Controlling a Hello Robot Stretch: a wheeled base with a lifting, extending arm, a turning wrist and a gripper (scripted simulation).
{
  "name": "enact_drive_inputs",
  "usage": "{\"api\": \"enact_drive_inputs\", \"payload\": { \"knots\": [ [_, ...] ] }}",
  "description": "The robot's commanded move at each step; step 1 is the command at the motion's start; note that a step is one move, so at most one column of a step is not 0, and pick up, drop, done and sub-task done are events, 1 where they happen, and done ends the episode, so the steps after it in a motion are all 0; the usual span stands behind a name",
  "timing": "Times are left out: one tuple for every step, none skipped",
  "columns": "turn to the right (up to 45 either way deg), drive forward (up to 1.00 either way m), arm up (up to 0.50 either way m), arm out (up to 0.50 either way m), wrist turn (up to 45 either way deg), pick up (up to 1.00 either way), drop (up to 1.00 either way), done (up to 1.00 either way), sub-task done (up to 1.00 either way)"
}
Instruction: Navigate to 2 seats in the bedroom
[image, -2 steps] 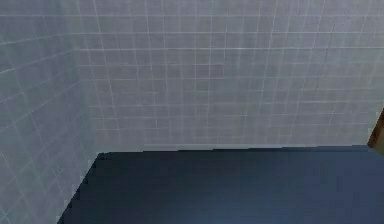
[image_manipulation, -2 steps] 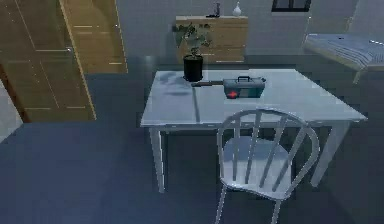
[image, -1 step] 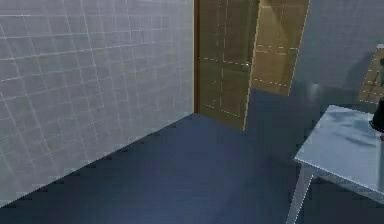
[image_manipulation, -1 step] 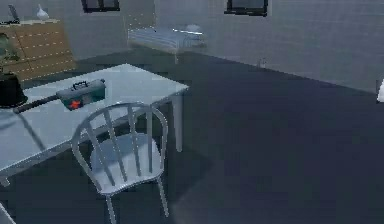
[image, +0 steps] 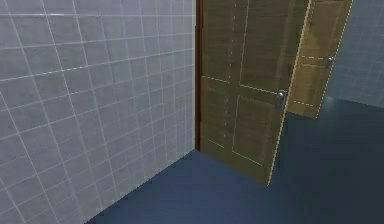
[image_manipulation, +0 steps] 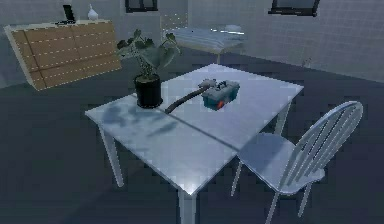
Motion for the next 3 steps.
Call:
{"api": "enact_drive_inputs", "payload": {
  "knots": [
    [0.0, 0.1, 0.0, 0.0, 0.0, 0.0, 0.0, 0.0, 0.0],
    [39.0, 0.0, 0.0, 0.0, 0.0, 0.0, 0.0, 0.0, 0.0],
    [0.0, 0.4, 0.0, 0.0, 0.0, 0.0, 0.0, 0.0, 0.0]
  ]
}}
